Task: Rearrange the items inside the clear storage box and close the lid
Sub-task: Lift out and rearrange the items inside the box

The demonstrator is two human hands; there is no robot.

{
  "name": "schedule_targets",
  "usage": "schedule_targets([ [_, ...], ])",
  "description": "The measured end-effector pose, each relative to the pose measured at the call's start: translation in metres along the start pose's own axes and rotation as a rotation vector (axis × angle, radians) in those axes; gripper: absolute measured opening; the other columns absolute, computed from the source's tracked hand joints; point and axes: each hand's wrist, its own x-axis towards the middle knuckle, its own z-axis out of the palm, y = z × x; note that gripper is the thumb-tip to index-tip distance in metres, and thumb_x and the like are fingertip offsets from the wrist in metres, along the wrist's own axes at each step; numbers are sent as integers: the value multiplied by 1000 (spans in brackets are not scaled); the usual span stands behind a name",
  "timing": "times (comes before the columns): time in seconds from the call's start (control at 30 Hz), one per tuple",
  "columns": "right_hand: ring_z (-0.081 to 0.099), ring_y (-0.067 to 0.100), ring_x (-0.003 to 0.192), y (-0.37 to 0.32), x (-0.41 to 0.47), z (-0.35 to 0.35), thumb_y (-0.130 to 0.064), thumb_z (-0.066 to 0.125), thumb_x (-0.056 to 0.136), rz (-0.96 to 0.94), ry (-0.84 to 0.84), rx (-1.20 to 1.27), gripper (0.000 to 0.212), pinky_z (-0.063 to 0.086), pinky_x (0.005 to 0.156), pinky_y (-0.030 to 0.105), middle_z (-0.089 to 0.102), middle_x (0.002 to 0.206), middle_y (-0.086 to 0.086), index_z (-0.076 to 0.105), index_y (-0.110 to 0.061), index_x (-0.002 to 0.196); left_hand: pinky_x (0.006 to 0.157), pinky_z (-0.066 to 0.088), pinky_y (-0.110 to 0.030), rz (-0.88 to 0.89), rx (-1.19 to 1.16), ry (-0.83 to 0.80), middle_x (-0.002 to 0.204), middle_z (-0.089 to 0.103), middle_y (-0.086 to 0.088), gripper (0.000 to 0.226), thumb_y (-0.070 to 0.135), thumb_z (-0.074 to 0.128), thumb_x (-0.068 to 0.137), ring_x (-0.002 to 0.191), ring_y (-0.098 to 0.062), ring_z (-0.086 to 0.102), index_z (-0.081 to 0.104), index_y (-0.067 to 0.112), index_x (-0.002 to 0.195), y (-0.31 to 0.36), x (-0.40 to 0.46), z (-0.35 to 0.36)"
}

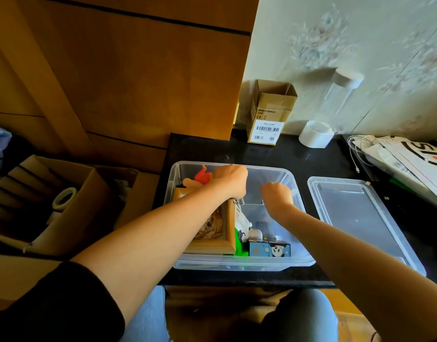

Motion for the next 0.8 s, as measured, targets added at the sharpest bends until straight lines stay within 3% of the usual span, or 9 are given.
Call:
schedule_targets([
  [0.17,64,25,104,2,-1,1,-13,54,93,-24,40,15,39,52,85,28,60,120,10,48,-3,131,59,38,-28,-11,38,-3,83,55,-5,16,15,65,86,76,-21,52,63,11,101,3,1,1],
  [0.57,64,24,103,3,-3,3,-17,50,95,-29,39,79,52,51,86,28,59,124,12,31,-2,141,52,35,-23,-22,34,1,74,49,-4,14,14,65,86,72,-19,51,61,10,99,3,0,2],
  [0.8,61,26,105,10,-6,-11,-13,54,93,-81,-54,112,33,49,89,30,62,120,12,55,-6,125,56,36,-25,-31,59,-22,82,53,-5,23,18,67,85,75,-19,52,62,8,106,3,4,2],
])
